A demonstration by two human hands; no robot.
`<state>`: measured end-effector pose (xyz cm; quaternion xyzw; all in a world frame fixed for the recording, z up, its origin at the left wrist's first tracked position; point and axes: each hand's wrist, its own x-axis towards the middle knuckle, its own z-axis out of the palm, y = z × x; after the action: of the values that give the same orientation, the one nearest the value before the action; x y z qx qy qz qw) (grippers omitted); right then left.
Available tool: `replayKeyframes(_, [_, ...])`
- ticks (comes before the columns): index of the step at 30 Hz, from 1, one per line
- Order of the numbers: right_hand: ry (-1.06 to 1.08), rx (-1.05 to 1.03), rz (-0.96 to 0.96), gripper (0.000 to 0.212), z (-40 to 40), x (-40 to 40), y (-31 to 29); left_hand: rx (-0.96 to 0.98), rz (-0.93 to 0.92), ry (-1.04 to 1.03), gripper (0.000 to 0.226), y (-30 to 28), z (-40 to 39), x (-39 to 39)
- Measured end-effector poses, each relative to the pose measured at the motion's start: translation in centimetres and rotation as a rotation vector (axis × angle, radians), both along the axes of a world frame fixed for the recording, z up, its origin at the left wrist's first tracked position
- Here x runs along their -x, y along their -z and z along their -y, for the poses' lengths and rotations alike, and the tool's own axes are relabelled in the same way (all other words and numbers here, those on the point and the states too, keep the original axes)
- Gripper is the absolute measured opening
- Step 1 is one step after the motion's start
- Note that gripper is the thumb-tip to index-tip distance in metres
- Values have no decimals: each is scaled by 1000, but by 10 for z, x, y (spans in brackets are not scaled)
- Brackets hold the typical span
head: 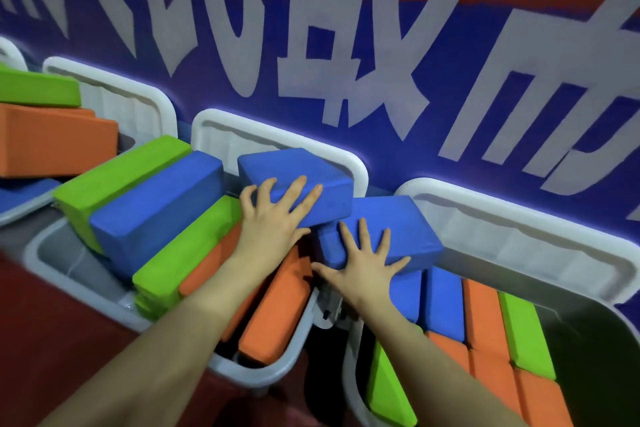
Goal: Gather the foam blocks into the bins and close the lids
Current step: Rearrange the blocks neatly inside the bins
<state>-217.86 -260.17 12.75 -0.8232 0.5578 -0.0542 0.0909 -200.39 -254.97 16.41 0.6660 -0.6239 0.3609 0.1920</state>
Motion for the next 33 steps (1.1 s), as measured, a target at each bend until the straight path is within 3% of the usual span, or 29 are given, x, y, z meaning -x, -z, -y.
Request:
replayKeyframes(5, [-9, 22, 69, 84, -5, 12, 2, 18, 5, -15, 87, 5, -7, -2])
replayKeyframes(8, [-42, 40, 203, 85, -11, 35, -1, 56, 20, -13, 86, -2, -7, 1])
replayKeyframes(14, [-187, 40, 423, 62, -14, 104, -11, 106, -10, 21, 82, -10, 7, 40])
replayKeyframes(18, [-290, 108, 377, 67, -13, 134, -18, 147, 12, 79, 78, -17, 16, 85])
replayKeyframes(20, [-325, 160, 354, 56, -12, 142, -16, 147, 18, 129, 78, -17, 19, 108])
replayKeyframes(26, [-302, 267, 435, 41, -15, 177, 3, 139, -40, 77, 64, -12, 18, 141])
replayKeyframes(29, [-284, 330, 390, 41, -19, 185, 16, 116, -51, 58, 75, -9, 16, 139])
replayKeyframes(33, [-27, 257, 350, 52, -21, 186, 28, 61, -88, 37, 81, 6, 11, 141])
